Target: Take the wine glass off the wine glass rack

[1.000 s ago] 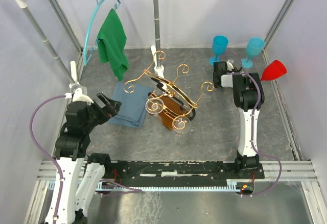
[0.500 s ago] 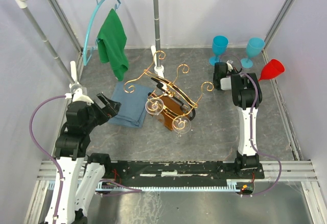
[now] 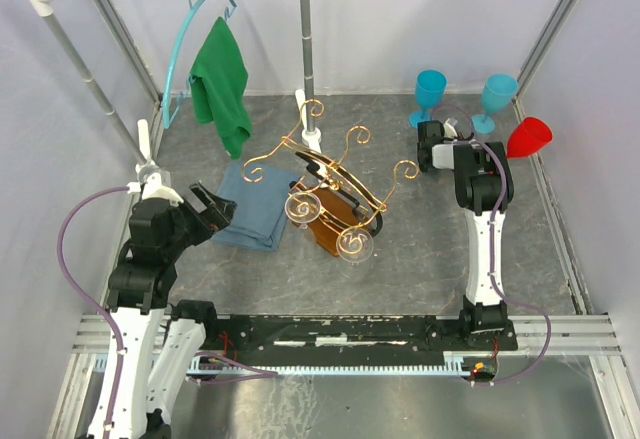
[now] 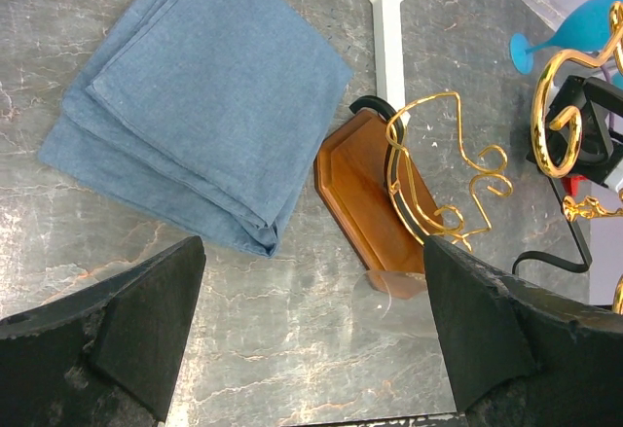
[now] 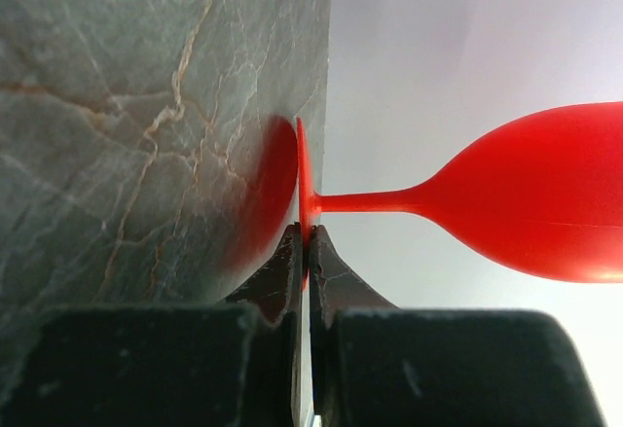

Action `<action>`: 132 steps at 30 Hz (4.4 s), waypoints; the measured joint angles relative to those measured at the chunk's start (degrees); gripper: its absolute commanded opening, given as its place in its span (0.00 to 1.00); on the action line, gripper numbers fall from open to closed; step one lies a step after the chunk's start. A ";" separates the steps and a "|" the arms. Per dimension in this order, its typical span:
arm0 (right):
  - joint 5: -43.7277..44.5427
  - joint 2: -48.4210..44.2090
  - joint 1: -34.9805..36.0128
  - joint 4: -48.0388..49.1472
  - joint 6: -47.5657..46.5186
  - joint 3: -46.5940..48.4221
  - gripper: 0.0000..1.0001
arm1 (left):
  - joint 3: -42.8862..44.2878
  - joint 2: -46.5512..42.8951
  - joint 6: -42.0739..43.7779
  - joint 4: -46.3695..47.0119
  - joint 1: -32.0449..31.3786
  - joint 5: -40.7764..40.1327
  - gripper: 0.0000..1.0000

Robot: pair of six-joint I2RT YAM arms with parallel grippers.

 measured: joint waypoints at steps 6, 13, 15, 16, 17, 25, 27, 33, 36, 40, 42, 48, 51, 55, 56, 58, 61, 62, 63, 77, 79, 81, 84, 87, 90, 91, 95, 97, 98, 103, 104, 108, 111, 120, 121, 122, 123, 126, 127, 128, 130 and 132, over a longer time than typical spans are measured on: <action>-2.89 -1.20 0.02 -11.06 7.56 0.90 0.12 | 0.04 0.00 0.13 0.00 0.00 -0.02 0.99; -8.81 -2.97 0.00 -19.93 13.05 1.44 0.30 | 0.07 0.00 0.39 -0.02 -0.26 -0.09 0.99; -10.67 -4.07 0.00 -21.94 14.14 1.44 0.33 | 0.07 0.02 0.57 -0.02 -0.26 -0.11 0.99; -11.45 -4.50 0.00 -22.69 14.62 1.49 0.35 | 0.09 0.04 0.57 -0.02 -0.26 -0.11 0.99; -12.31 -4.90 0.00 -23.50 15.21 1.57 0.37 | 0.15 0.09 0.59 -0.02 -0.26 -0.11 0.99; -15.50 -9.44 -0.42 -31.06 19.08 3.23 1.00 | 0.39 0.28 0.59 -0.15 -0.26 -0.11 0.99; -17.94 -10.34 -0.46 -32.48 20.50 3.78 0.99 | 0.39 0.28 0.59 -0.15 -0.26 -0.09 0.99; -26.01 -12.81 -0.44 -37.94 23.82 4.17 0.99 | 0.39 0.28 0.59 -0.15 -0.26 -0.09 0.99; -29.51 -13.84 -0.11 -39.91 25.00 4.20 0.99 | 0.39 0.28 0.59 -0.15 -0.26 -0.09 0.99; -33.79 -15.02 1.16 -42.71 26.29 4.22 0.95 | 0.39 0.28 0.59 -0.15 -0.26 -0.09 0.99; -37.18 -16.09 1.88 -43.74 27.34 4.07 0.94 | 0.39 0.28 0.59 -0.15 -0.26 -0.09 0.99; -51.10 -21.86 3.52 -45.51 31.91 3.63 0.90 | 0.39 0.31 0.59 -0.15 -0.26 -0.24 0.99; -58.21 -26.88 3.56 -46.05 35.23 3.85 0.83 | 0.39 0.37 0.59 -0.17 -0.26 -0.61 0.99; -63.76 -31.93 3.43 -48.50 39.30 8.28 0.73 | 0.37 0.52 0.57 -0.20 -0.26 -1.31 0.99; -64.43 -32.81 3.41 -48.70 39.95 9.33 0.70 | 0.37 0.55 0.57 -0.22 -0.26 -1.36 0.99; -65.70 -35.30 3.39 -49.03 41.27 10.84 0.61 | 0.39 0.59 0.57 -0.24 -0.26 -1.49 0.99; -66.69 -39.69 3.26 -50.10 42.73 11.82 0.49 | 0.50 0.61 0.55 -0.59 -0.26 -1.57 0.99; -67.04 -41.42 3.19 -50.40 43.21 12.02 0.47 | 0.83 0.66 0.55 -1.07 -0.26 -1.70 0.99; -67.43 -43.41 3.10 -50.60 43.63 12.07 0.45 | 1.44 0.76 0.55 -1.68 -0.26 -2.10 0.99; -96.28 -79.65 3.93 -51.95 54.42 2.89 0.53 | 6.73 2.16 -2.10 0.39 -0.26 0.66 0.99; -100.87 -81.40 4.42 -53.02 55.47 0.68 0.53 | 7.34 2.99 -2.69 0.85 -0.26 2.71 0.95; -105.48 -83.27 4.76 -54.69 56.52 -3.72 0.53 | 8.83 3.63 -3.15 1.14 -0.26 5.11 0.90; -109.55 -84.83 5.09 -56.74 57.35 -9.40 0.54 | 12.28 4.33 -3.74 1.40 -0.26 9.49 0.80; -112.02 -85.70 5.18 -59.19 57.79 -13.16 0.53 | 15.28 5.40 -4.57 3.93 -0.39 15.82 0.71; -114.27 -86.73 5.40 -59.23 58.71 -14.43 0.53 | 15.82 6.40 -5.60 6.32 -0.96 20.76 0.61; -114.79 -87.10 5.42 -59.01 59.06 -14.62 0.52 | 15.78 6.88 -6.10 6.91 -1.14 22.36 0.57; -116.43 -87.82 5.99 -57.18 60.41 -14.73 0.51 | 14.56 9.14 -8.22 9.64 -2.34 27.58 0.46; -116.74 -87.65 6.51 -55.84 61.05 -14.91 0.51 | 13.88 10.27 -8.81 10.14 -3.76 28.61 0.47; -116.74 -87.58 6.71 -55.39 61.31 -15.08 0.51 | 13.68 10.88 -9.14 10.21 -4.81 28.70 0.48; -116.54 -86.86 8.09 -53.40 62.38 -16.02 0.51 | 13.46 15.65 -9.44 10.05 -17.92 24.17 0.54; -116.52 -86.73 8.28 -53.16 62.51 -16.09 0.51 | 13.46 16.55 -9.49 10.01 -19.96 23.32 0.54; -116.28 -86.55 8.87 -52.48 62.97 -16.39 0.51 | 13.49 19.32 -9.68 10.08 -24.13 19.30 0.56; -116.13 -86.58 8.87 -52.02 63.14 -16.44 0.51 | 13.57 19.28 -9.70 10.14 -24.26 17.55 0.56; -116.13 -87.01 8.87 -49.72 63.76 -17.68 0.51 | 14.58 18.05 -9.70 8.44 -24.41 13.42 0.60; -116.13 -87.10 8.87 -49.57 63.84 -17.99 0.51 | 15.04 17.81 -9.68 7.69 -24.41 12.63 0.60; -116.13 -87.14 8.87 -49.42 63.95 -18.23 0.51 | 15.28 17.59 -9.68 7.17 -24.41 12.04 0.61; -116.13 -87.19 8.87 -49.37 63.98 -18.45 0.51 | 15.52 17.29 -9.68 6.58 -24.39 11.47 0.61; -116.13 -87.36 8.87 -49.31 64.02 -18.78 0.50 | 15.61 16.17 -9.68 5.75 -24.35 10.19 0.61; -116.13 -87.41 8.87 -49.24 64.02 -18.84 0.50 | 15.61 15.96 -9.70 5.49 -24.35 9.94 0.61; -116.13 -87.49 8.87 -49.20 64.02 -18.86 0.50 | 15.61 15.78 -9.70 5.25 -24.35 9.73 0.61; -116.13 -87.65 8.87 -49.13 64.02 -18.88 0.50 | 15.61 15.69 -9.70 5.07 -24.35 9.31 0.61; -116.13 -87.80 8.87 -49.03 64.02 -18.88 0.50 | 15.47 15.85 -9.68 5.05 -24.35 9.25 0.61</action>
